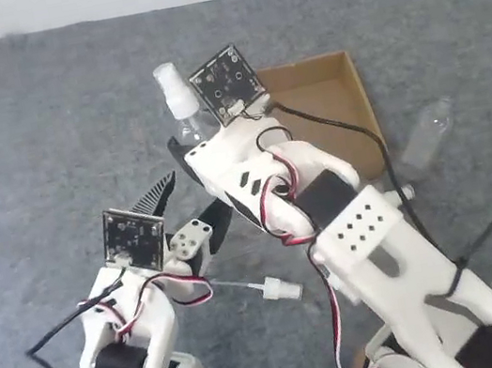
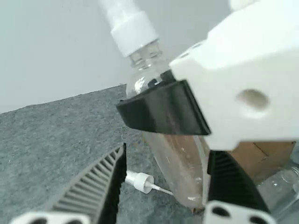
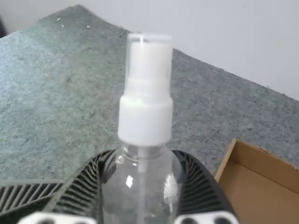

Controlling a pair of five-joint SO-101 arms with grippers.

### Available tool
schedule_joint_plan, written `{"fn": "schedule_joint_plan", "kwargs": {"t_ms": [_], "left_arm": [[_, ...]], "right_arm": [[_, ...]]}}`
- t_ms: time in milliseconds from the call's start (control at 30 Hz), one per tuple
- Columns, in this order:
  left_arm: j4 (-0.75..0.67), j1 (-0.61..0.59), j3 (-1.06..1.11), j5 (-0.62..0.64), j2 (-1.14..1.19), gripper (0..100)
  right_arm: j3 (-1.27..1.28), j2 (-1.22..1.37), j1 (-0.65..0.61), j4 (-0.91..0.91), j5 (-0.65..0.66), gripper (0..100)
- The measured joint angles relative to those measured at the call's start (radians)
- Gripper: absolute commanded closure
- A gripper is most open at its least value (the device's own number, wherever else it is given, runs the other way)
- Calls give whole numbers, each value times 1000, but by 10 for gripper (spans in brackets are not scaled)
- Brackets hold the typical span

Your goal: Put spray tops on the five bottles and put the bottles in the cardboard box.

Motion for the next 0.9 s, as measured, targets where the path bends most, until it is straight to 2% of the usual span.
{"fn": "schedule_joint_plan", "kwargs": {"t_ms": [300,633,767,900], "left_arm": [[-11,0,0,-3,-6,735],[-11,0,0,-3,-2,736],[-11,-5,12,-3,-6,757],[-11,-5,26,-3,-3,807]], "right_arm": [[-12,-80,-2,114,25,993],[-15,-110,0,146,43,993],[-81,-83,61,118,87,993],[-206,52,155,109,97,993]]}}
